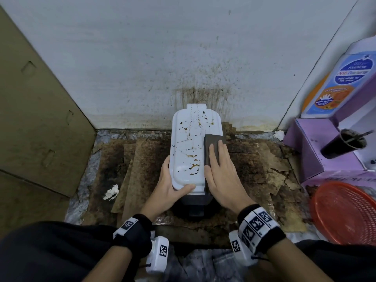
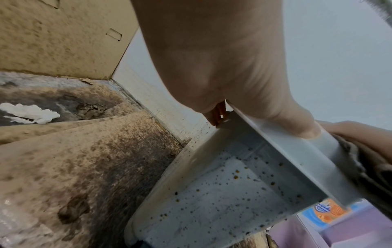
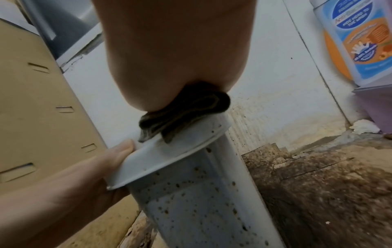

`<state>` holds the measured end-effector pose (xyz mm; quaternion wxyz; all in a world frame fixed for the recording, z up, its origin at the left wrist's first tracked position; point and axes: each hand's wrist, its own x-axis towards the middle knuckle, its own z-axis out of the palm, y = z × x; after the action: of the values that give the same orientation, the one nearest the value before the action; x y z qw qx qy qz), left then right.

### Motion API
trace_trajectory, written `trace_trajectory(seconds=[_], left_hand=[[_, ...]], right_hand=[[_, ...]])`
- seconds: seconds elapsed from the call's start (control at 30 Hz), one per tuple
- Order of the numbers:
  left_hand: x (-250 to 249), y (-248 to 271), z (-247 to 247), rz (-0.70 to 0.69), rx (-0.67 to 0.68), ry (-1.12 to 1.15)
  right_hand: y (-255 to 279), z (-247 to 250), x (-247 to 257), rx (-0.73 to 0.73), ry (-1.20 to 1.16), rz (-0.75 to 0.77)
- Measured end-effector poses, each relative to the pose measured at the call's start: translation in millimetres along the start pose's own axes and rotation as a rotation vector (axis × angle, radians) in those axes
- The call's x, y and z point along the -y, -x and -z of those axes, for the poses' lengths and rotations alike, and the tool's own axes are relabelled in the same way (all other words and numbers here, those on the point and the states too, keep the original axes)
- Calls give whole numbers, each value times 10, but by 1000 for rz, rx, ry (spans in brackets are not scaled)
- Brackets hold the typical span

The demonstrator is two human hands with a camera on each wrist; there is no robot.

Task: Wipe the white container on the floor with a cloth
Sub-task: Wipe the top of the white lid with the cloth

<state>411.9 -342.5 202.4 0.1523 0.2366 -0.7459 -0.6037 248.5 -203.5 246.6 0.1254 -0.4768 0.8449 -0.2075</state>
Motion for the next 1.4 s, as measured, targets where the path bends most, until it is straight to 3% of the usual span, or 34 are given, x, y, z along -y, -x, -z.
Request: trace_trajectory(seconds=[0.33,0.53,0.77,0.93,1.2,1.4], left_hand=[[-5,-28,46,-5,9,8],[-7,-8,51,25,15,45],[-10,-9,66,47,29,62],[20,-6,52,52,12,53],[-3,-3,38,52,8,41],[-19,-11,40,67,5,43]], right_hand=[[-278,68,34,4,142,14],[-1016,268,-174,151,191,58],[-1752,418,-301,219,185,72],[-1478,389,-340,227,167,101],[-238,210,-132,191,38,136],[-413,201,-215,173,89,162]])
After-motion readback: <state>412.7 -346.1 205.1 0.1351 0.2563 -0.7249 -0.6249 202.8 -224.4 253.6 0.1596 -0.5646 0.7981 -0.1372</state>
